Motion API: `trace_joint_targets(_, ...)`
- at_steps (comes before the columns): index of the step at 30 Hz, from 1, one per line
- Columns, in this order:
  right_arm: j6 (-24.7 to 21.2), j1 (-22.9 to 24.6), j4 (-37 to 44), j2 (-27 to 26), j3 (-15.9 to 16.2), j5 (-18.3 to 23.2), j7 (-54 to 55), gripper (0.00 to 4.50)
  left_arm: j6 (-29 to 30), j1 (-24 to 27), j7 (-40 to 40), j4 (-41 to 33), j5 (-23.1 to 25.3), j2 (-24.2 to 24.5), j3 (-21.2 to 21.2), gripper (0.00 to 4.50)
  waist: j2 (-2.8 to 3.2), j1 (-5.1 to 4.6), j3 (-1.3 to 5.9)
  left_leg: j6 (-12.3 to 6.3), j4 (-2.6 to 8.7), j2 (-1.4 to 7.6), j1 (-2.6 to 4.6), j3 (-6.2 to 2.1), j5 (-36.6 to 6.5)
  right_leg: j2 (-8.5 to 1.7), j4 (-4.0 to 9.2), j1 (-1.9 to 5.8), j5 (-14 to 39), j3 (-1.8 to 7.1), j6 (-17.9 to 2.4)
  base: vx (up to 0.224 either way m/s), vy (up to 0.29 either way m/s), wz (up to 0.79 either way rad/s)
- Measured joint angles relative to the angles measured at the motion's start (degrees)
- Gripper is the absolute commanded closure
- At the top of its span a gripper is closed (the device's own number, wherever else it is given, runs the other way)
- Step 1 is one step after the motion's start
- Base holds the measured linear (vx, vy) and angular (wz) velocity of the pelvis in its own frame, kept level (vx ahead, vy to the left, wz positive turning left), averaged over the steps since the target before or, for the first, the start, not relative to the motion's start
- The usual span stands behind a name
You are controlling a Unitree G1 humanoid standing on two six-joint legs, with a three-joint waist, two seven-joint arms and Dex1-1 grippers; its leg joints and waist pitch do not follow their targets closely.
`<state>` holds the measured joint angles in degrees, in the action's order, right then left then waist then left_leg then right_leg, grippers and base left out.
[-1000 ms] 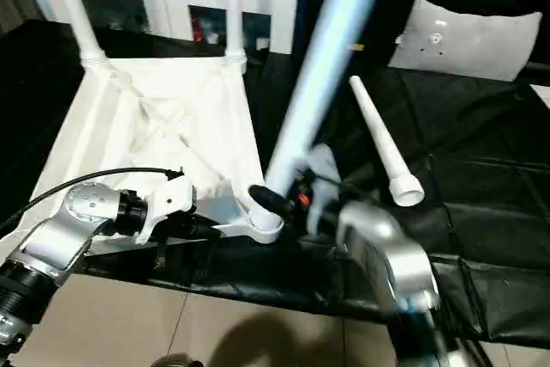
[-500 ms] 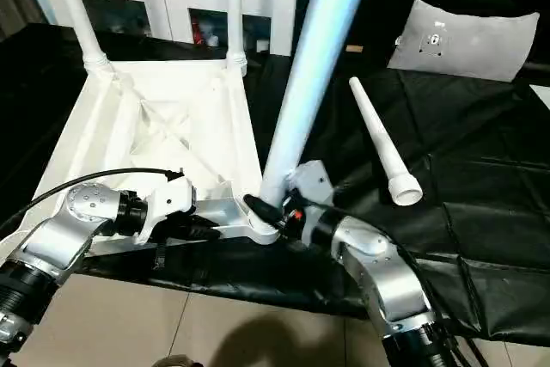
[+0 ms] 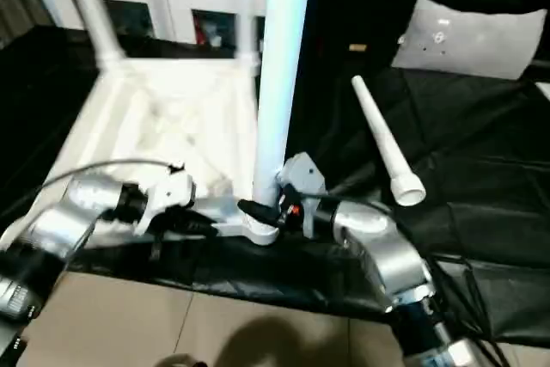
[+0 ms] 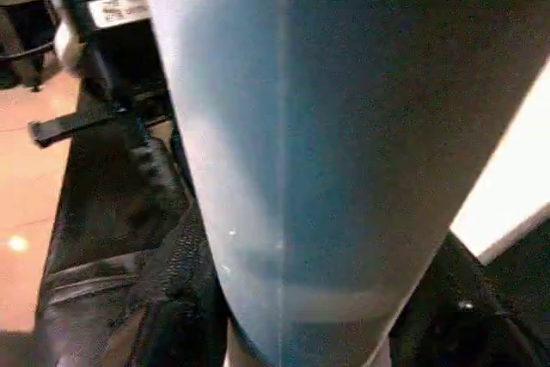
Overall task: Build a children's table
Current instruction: Insert table leg to table base
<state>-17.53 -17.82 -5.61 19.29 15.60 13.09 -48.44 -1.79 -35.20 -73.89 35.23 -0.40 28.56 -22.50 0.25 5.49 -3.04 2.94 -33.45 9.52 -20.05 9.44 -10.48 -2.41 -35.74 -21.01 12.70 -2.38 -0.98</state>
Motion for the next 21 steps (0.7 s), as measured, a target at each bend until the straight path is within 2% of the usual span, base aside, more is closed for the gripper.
trace_joint_targets(6, -0.57, -0.26, -0.02, -0.97, -0.01, 0.35, -0.27, 2.61, -2.39, -2.45, -1.48, 4.47, 0.32, -0.21, -0.04, 4.50, 0.01, -0.36, 0.00, 0.00, 0.30, 0.00, 0.01, 0.15, 0.00, -0.02, 0.45, 0.04, -0.15, 0.02, -0.39, 0.000, 0.000, 0.00)
trace_joint_targets(9, -0.57, -0.59, -0.59, -1.72, -0.03, 0.27, -0.26, 2.61, -2.17, -2.52, -2.05, 4.51, 0.24, 0.20, -0.01, 4.50, -0.03, -0.44, 0.02, 0.00, 0.43, 0.00, 0.02, 0.23, 0.00, -0.02, 0.61, 0.04, -0.17, 0.04, -0.42, 0.000, 0.000, 0.00)
trace_joint_targets(11, -0.42, -1.36, -2.26, -3.82, -0.15, -0.03, 1.09, 2.61, -0.28, -1.26, -1.93, 2.63, 0.13, 1.13, 0.97, 4.50, -0.11, -1.03, 0.05, 0.00, 0.53, 0.02, 0.07, 0.26, 0.00, 0.02, 0.60, 0.02, -0.19, 0.07, -0.44, 0.000, 0.000, 0.00)
trace_joint_targets(13, 0.49, -1.85, -3.65, -6.04, -0.22, -0.41, 3.59, 2.61, 1.98, 0.80, -0.83, -0.52, 0.10, 2.04, 2.34, 4.50, -0.13, -2.00, 0.04, 0.01, 0.60, 0.04, 0.11, 0.26, 0.01, 0.04, 0.59, -0.05, -0.05, 0.07, -0.22, 0.000, 0.000, 0.00)
trace_joint_targets(15, 0.94, -2.47, -4.80, -7.22, -0.48, -1.07, 5.89, 2.61, 3.82, 2.90, 1.24, -3.46, 0.08, 2.43, 3.67, 4.50, -0.14, -2.56, 0.02, 0.04, 0.62, 0.04, 0.05, 0.27, 0.02, 0.01, 0.57, -0.11, -0.05, 0.04, -0.21, 0.000, 0.000, 0.00)
trace_joint_targets(18, 1.63, -3.11, -6.36, -9.62, -1.56, -1.85, 10.07, 2.61, 10.03, 8.42, 7.06, -12.63, 0.09, 2.19, 6.18, 4.50, -0.21, -3.59, -0.02, 0.08, 0.69, 0.03, 0.06, 0.32, -0.01, -0.15, 0.66, -0.18, -0.06, -0.09, -0.22, 0.000, 0.000, 0.00)
trace_joint_targets(21, 1.68, -3.85, -6.93, -10.22, -2.42, -2.57, 12.77, 2.61, 17.61, 13.44, 13.75, -22.03, 0.22, -0.14, 8.11, 4.50, -0.24, -3.64, -0.02, 0.08, 0.74, 0.04, -0.01, 0.48, -0.02, -0.20, 0.66, -0.53, -0.10, -0.07, -0.30, 0.000, 0.000, 0.00)
